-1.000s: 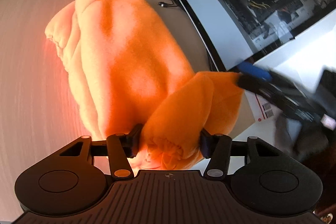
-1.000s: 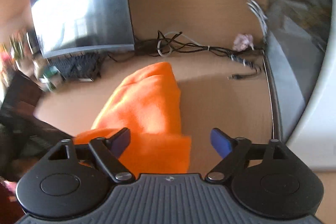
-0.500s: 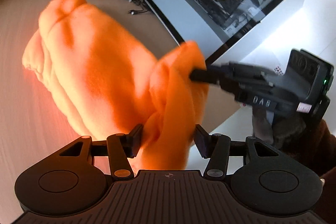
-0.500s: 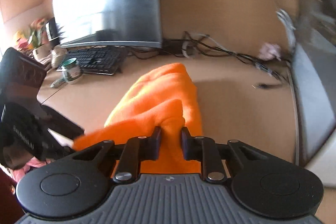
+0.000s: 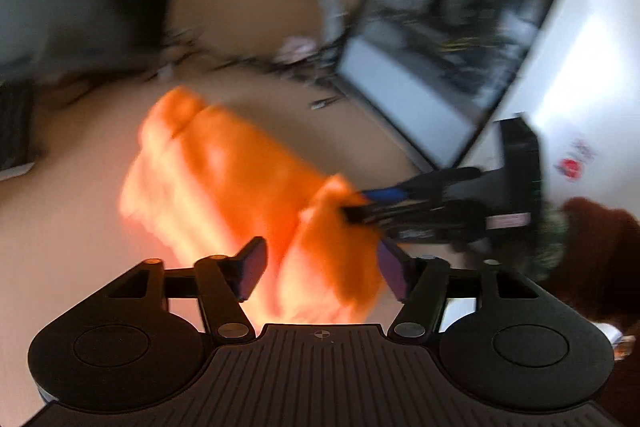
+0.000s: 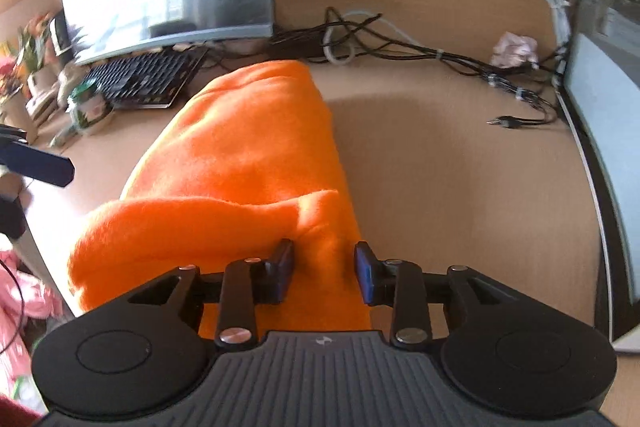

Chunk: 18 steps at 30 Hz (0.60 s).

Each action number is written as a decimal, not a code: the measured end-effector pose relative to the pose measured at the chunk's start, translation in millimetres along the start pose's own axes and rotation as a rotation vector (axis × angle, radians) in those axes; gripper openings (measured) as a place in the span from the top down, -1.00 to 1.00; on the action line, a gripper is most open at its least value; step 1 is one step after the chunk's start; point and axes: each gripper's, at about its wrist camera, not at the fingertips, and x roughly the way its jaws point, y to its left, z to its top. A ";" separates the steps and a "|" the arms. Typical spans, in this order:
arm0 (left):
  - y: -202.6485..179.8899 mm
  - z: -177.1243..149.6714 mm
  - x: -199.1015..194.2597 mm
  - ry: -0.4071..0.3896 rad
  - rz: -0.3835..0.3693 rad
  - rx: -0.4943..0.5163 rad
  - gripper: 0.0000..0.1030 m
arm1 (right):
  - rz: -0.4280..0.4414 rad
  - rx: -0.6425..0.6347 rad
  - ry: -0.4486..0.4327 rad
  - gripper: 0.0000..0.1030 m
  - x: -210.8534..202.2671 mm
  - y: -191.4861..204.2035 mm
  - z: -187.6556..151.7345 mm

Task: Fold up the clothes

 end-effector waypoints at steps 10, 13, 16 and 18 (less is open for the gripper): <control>40.4 6.0 88.6 0.165 -0.013 -0.200 -0.13 | -0.046 0.305 -0.086 -0.05 -65.4 -14.1 -19.8; 62.2 5.6 91.7 0.184 -0.073 -0.307 -0.13 | -0.066 0.284 -0.090 -0.05 -73.5 -6.3 -32.5; 77.0 6.3 91.0 0.208 -0.124 -0.355 -0.10 | -0.144 -0.025 -0.082 -0.05 -74.2 22.9 -34.1; 82.3 7.3 92.8 0.224 -0.142 -0.357 -0.10 | -0.133 -0.303 -0.074 -0.05 -74.5 46.8 -34.2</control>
